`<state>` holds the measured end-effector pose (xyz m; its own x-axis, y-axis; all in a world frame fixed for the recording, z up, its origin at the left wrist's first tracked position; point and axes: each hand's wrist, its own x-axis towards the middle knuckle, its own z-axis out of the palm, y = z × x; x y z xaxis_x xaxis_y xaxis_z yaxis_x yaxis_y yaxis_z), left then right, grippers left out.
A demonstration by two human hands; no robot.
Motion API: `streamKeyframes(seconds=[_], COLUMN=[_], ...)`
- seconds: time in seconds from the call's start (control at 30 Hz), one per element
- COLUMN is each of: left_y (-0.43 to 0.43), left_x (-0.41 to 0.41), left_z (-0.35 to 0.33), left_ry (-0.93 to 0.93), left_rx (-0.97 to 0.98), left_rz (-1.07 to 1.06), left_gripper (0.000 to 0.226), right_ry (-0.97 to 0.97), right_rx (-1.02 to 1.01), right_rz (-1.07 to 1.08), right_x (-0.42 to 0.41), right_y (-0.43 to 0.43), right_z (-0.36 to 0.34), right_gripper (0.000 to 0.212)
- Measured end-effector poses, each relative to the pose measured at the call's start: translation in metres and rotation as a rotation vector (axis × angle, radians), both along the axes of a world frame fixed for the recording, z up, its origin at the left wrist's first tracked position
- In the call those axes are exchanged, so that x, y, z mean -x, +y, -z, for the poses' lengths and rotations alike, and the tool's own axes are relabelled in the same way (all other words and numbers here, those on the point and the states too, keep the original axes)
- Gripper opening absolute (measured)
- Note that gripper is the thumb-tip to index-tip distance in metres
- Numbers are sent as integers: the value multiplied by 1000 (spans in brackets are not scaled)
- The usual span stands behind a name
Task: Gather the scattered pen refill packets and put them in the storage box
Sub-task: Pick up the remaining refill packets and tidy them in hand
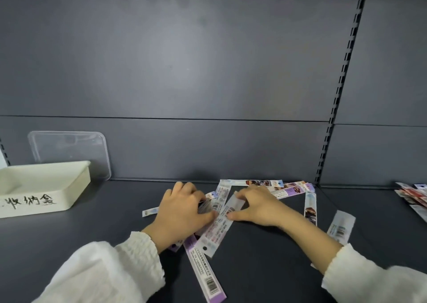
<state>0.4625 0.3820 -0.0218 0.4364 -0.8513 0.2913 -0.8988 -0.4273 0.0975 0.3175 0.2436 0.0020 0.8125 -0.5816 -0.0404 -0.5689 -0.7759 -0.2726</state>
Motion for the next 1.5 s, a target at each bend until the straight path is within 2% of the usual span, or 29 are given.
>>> streamKeyframes(seconds=[0.1,0.27,0.43,0.53,0.6,0.67,0.77,0.83,1.0,1.07,1.1,1.17,1.23,1.27,1.33,1.43,1.5], left_y=[-7,-6,0,0,-2,-3,1,3,3,3,2,1,2,3,5,2,1], left_x=[1,1,-5,-4,-2,3,17,24,19,14,11,4,-2,-4,-8,-8,-5], left_z=[-1,4,3,3,3,-3,-16,-19,-18,-17,-16,-17,-20,-21,-20,-18,-16], left_ry=[87,138,233,280,309,455,871,1086,1340,1387,1404,1481,1601,1632,1652,1714,1708], left_rx=[-1,35,98,149,252,383,434,436,490,523,551,633,699,711,739,846,841], left_rz=[23,83,92,84,93,149,283,338,315,294,275,219,140,95,57,109,108], left_gripper=[59,54,42,39,33,26,24,25,23,21,20,21,21,19,19,18,17], right_ry=[-138,-273,-267,-339,-480,-676,-981,-1077,-1138,-1099,-1038,-811,-538,-429,-307,-303,-309], right_rx=[-132,-134,-221,-289,-464,-711,-1111,-1193,-1135,-1019,-873,-456,-139,-63,-2,26,-20], right_rz=[22,20,19,65,78,105,144,149,163,177,181,125,-8,-52,-60,6,61], right_x=[-8,-14,-3,-2,-3,-5,-12,-17,-22,-22,-22,-19,-18,-18,-18,-14,-10], right_y=[5,14,9,6,7,9,15,21,28,23,18,11,6,5,7,8,6], right_z=[1,10,9,7,10,10,4,-1,-1,1,4,12,23,27,27,21,19], right_gripper=[57,53,81,83,79,73,61,55,38,31,25,17,22,27,33,28,32])
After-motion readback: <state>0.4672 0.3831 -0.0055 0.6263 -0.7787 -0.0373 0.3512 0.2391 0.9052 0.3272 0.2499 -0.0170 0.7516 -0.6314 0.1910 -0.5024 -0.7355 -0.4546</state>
